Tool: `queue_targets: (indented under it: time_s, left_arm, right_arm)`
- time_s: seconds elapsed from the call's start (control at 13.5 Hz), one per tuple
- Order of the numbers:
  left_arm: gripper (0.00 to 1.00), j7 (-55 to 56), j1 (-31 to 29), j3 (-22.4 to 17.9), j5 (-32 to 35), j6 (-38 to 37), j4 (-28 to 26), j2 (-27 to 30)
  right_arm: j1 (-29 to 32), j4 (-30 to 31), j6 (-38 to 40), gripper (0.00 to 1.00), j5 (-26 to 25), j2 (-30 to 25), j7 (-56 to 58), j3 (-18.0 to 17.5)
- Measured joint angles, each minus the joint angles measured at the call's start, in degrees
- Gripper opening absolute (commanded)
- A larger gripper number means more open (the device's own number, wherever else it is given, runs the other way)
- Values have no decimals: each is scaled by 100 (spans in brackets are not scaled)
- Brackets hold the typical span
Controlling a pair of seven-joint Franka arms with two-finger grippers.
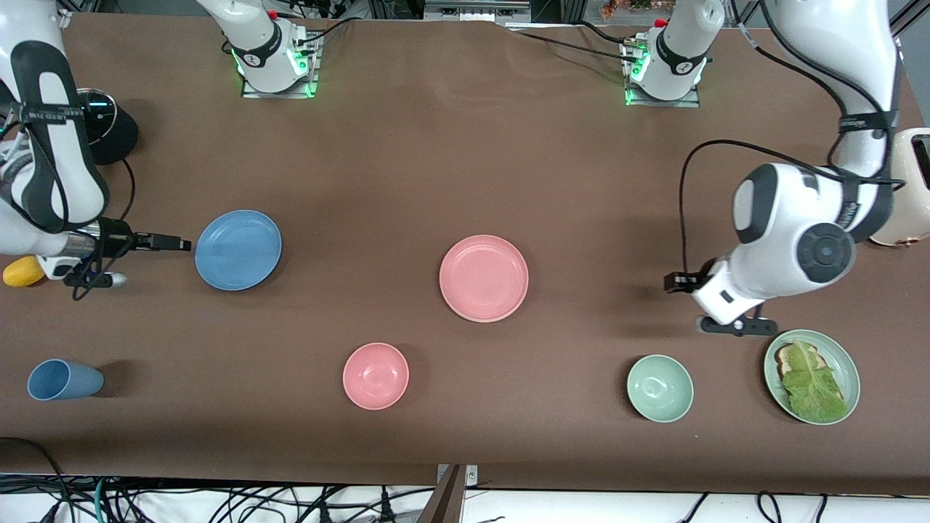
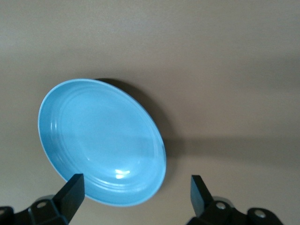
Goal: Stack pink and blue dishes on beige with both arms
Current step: 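Grasp the blue plate's rim with the right gripper while the left gripper retracts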
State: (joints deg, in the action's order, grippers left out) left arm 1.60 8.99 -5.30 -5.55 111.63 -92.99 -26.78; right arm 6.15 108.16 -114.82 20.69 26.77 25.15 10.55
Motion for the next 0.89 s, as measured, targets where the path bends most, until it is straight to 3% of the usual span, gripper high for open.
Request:
queue_targets:
  time_s: [0.15, 0.22, 0.3, 0.59, 0.81, 0.89]
  left_arm:
    - [100, -127, -704, 400, 1, -42, 55, 36]
    - [100, -157, -1010, 603, 1, -98, 77, 79]
    - [100, -180, -1213, 741, 1, -198, 102, 156]
    - [100, -184, -1448, 1091, 94, -687, 162, 743]
    - [100, -179, -1668, 1193, 118, -1045, 171, 1304]
    - [100, -182, -1751, 1199, 119, -1263, 171, 1498]
  right_arm:
    - [1, 1, -164, 99, 120, 279, 245, 0]
    - [4, 1, -204, 94, 163, 404, 347, -1]
    - [9, 1, -234, 85, 193, 506, 441, 0]
    - [72, -2, -271, 27, 261, 671, 622, 0]
    - [73, -6, -271, 0, 269, 689, 680, -6]
    - [72, -7, -272, 0, 269, 693, 702, -11]
